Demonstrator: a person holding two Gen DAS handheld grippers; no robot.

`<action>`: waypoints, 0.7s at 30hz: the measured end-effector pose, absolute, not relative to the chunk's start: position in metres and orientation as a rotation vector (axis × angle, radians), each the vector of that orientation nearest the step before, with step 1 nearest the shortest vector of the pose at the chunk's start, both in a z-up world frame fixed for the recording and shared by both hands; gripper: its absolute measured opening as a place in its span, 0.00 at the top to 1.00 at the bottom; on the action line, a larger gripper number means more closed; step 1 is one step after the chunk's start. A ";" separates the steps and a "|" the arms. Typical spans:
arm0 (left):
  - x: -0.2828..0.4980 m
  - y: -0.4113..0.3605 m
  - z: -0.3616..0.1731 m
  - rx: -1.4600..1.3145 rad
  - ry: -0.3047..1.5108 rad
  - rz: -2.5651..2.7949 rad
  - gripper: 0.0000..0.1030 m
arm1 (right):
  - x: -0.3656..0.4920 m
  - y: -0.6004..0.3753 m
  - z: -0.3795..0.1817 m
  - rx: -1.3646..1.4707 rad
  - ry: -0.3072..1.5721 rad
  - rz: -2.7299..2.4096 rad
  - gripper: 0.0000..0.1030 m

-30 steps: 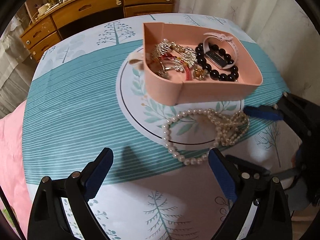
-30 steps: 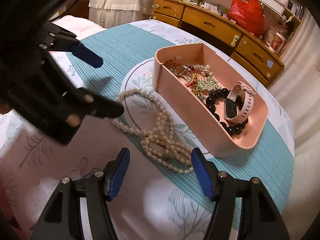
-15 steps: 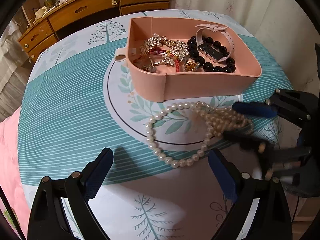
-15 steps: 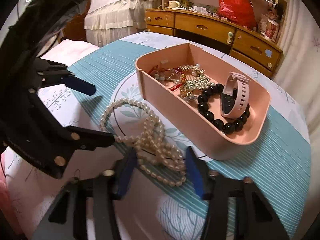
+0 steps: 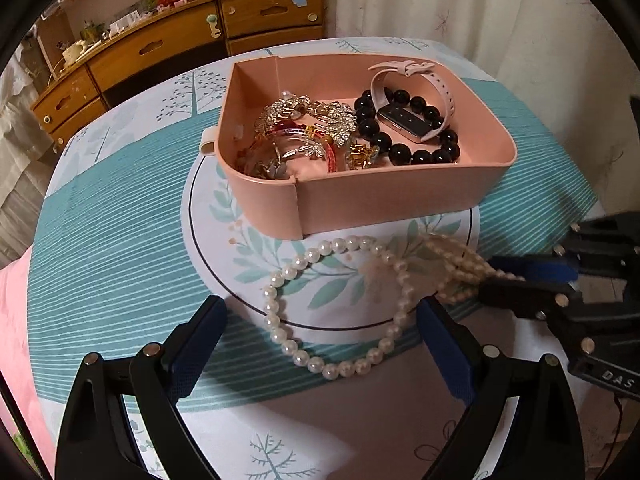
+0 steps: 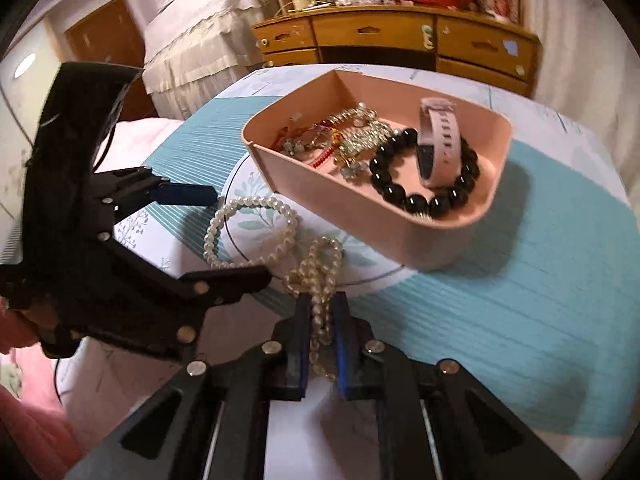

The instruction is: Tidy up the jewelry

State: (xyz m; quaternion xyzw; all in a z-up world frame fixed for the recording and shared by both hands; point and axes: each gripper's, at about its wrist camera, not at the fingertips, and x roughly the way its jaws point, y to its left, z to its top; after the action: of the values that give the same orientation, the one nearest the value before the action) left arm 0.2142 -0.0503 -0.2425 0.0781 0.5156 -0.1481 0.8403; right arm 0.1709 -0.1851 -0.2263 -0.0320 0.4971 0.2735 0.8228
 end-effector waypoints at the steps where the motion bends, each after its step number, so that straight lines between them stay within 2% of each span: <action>1: 0.215 -0.049 -0.242 0.154 1.092 -0.313 0.08 | 0.169 -0.186 -0.226 -0.063 1.064 0.574 0.90; 3: 0.215 -0.042 -0.240 0.109 1.089 -0.316 0.09 | 0.166 -0.190 -0.226 -0.051 1.075 0.566 0.90; 5: 0.216 -0.034 -0.237 0.071 1.087 -0.325 0.17 | 0.164 -0.192 -0.226 -0.046 1.086 0.557 0.90; 9: 0.219 -0.022 -0.236 0.024 1.086 -0.318 0.24 | 0.161 -0.191 -0.225 -0.063 1.096 0.544 0.90; 11: 0.220 -0.020 -0.234 0.040 1.075 -0.300 0.40 | 0.161 -0.191 -0.225 -0.063 1.098 0.537 0.90; 15: 0.219 -0.026 -0.235 0.139 1.054 -0.280 0.58 | 0.161 -0.190 -0.224 -0.063 1.105 0.518 0.90; 17: 0.217 -0.027 -0.233 0.146 1.042 -0.306 0.84 | 0.161 -0.187 -0.224 -0.066 1.108 0.506 0.90; 19: 0.216 -0.031 -0.233 0.150 1.044 -0.323 0.91 | 0.161 -0.186 -0.224 -0.067 1.111 0.496 0.90; 21: 0.216 -0.032 -0.232 0.148 1.051 -0.328 0.93 | 0.162 -0.186 -0.224 -0.050 1.117 0.485 0.90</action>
State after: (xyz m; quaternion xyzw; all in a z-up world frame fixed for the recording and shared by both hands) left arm 0.2165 -0.0324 -0.2324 0.0703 0.4990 -0.1559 0.8495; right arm 0.1622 -0.1862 -0.2236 -0.0236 0.5246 0.2278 0.8199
